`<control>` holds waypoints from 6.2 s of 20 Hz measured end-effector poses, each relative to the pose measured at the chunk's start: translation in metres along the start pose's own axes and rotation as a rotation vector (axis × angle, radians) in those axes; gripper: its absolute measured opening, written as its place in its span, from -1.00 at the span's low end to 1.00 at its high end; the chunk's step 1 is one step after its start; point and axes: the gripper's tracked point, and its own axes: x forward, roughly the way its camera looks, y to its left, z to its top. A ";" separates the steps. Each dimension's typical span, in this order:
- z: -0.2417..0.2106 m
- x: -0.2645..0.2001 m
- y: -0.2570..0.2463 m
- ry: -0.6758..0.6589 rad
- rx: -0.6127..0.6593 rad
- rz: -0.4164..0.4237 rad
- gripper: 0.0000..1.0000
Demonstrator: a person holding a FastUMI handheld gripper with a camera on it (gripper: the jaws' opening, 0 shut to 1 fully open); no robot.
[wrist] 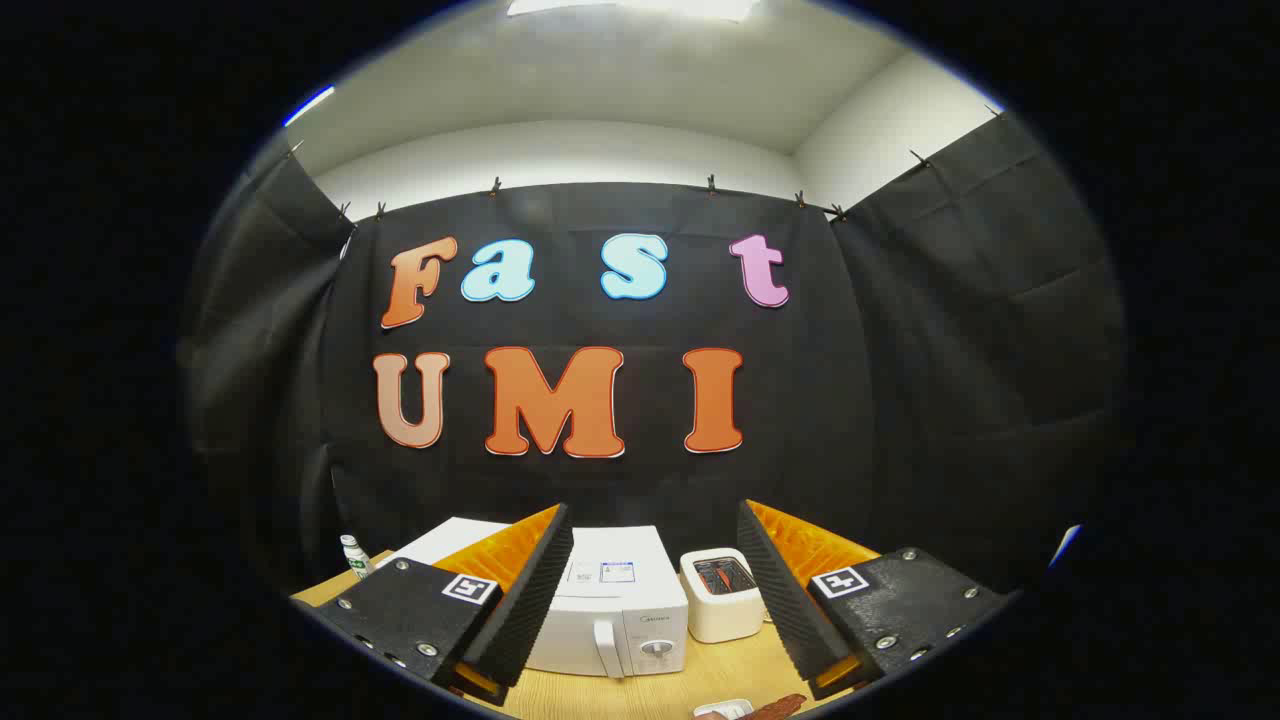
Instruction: Open the microwave, put the food inside, and close the microwave door.
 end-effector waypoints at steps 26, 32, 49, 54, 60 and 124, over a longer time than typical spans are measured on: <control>-0.090 0.028 0.018 0.236 0.083 0.019 0.97; -0.187 0.029 0.045 0.415 0.117 0.040 0.96; -0.318 0.074 0.058 0.548 0.014 0.033 -0.25; -0.328 0.074 0.057 0.580 0.007 0.031 -0.49; -0.328 0.070 0.056 0.595 -0.007 0.026 -0.79; -0.254 -0.127 -0.027 0.674 -0.208 0.132 0.38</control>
